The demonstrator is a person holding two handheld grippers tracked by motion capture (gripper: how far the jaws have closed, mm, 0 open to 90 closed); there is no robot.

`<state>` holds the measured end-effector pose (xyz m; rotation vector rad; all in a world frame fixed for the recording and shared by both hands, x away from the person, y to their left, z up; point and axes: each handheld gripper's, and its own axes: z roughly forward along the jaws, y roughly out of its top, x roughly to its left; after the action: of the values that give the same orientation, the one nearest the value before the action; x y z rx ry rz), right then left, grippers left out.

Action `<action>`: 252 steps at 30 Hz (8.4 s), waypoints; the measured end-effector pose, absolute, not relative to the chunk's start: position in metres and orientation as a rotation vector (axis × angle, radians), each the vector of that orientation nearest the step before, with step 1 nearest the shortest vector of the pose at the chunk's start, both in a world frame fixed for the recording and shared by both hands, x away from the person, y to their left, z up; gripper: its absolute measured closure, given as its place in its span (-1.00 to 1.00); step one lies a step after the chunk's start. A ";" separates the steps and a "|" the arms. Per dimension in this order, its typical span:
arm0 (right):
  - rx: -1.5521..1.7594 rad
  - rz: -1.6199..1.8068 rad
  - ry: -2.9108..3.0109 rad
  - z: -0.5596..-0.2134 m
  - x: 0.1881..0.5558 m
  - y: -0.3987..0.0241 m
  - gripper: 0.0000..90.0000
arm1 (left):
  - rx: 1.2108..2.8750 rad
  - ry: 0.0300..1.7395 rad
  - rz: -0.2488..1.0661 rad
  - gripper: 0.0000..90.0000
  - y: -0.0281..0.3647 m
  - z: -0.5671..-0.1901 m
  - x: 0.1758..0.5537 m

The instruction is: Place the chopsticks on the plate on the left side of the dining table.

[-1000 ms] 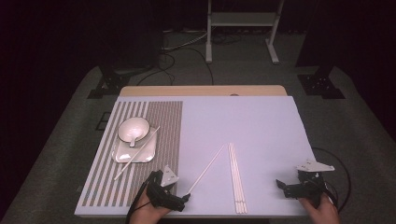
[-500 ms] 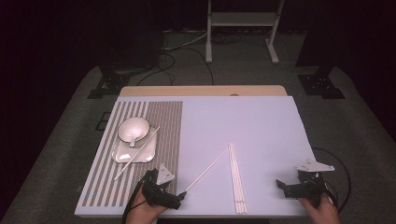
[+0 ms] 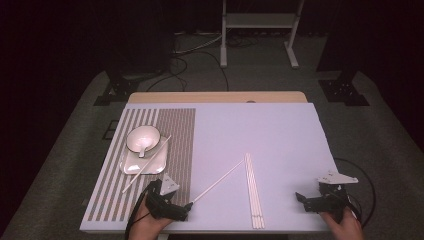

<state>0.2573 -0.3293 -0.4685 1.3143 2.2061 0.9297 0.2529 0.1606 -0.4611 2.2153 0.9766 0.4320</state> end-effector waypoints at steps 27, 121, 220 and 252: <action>1.313 0.929 2.206 -0.469 0.257 -0.329 -1.00 | 2.209 0.886 0.363 -1.00 0.129 -0.461 0.258; 1.313 0.929 2.207 -0.469 0.257 -0.329 -1.00 | 2.178 0.728 0.382 0.50 0.093 -0.462 0.278; 1.313 0.930 2.207 -0.469 0.257 -0.329 -1.00 | 2.062 0.852 0.377 0.88 0.149 -0.428 0.268; 1.314 0.929 2.206 -0.469 0.257 -0.329 -1.00 | 1.962 0.997 0.454 0.88 0.211 -0.417 0.266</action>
<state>0.2573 -0.3293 -0.4685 1.3140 2.2063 0.9294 0.2662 0.2114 -0.4173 1.9623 0.9971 0.4542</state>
